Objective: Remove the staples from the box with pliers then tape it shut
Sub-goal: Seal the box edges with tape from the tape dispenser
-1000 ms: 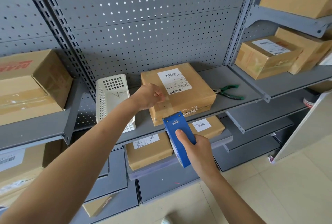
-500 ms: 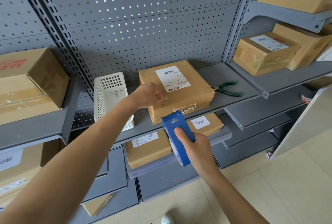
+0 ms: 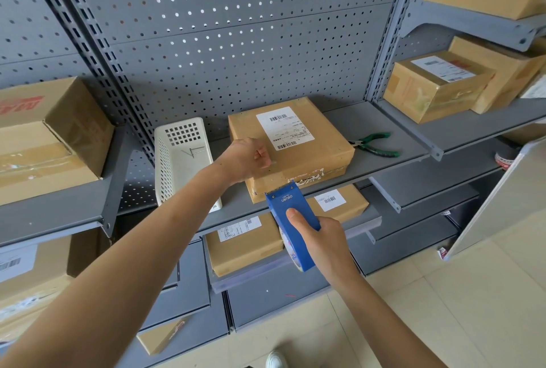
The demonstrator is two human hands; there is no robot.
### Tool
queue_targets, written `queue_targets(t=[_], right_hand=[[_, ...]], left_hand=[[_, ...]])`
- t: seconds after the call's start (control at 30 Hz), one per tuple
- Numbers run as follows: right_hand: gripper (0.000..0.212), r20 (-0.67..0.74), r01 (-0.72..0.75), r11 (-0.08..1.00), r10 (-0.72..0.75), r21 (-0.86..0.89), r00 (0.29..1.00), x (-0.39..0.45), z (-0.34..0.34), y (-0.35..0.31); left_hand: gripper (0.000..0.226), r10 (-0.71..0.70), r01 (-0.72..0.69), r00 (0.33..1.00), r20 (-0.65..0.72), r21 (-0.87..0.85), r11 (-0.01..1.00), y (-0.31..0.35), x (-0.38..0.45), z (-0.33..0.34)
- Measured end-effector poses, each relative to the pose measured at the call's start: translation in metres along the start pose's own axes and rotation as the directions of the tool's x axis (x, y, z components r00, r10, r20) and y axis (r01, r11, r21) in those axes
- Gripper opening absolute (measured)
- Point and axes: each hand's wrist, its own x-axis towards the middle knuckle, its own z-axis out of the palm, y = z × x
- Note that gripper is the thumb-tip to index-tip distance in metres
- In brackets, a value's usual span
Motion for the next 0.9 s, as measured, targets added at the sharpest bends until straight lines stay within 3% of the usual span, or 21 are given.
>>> queue_targets(t=[0.4,0.9], right_hand=[[0.051,-0.018,-0.042,0.997,0.041,-0.064,0.999,0.013,0.006,0.001],[0.057,-0.025,-0.07,0.993,0.068,-0.098,0.997,0.028,0.011,0.007]], left_hand=[[0.002,-0.055,0.047,0.997,-0.056,-0.125,0.991,-0.006,0.001,0.012],[0.005,-0.055,0.049,0.997,-0.045,-0.125,0.991,-0.01,0.005,0.013]])
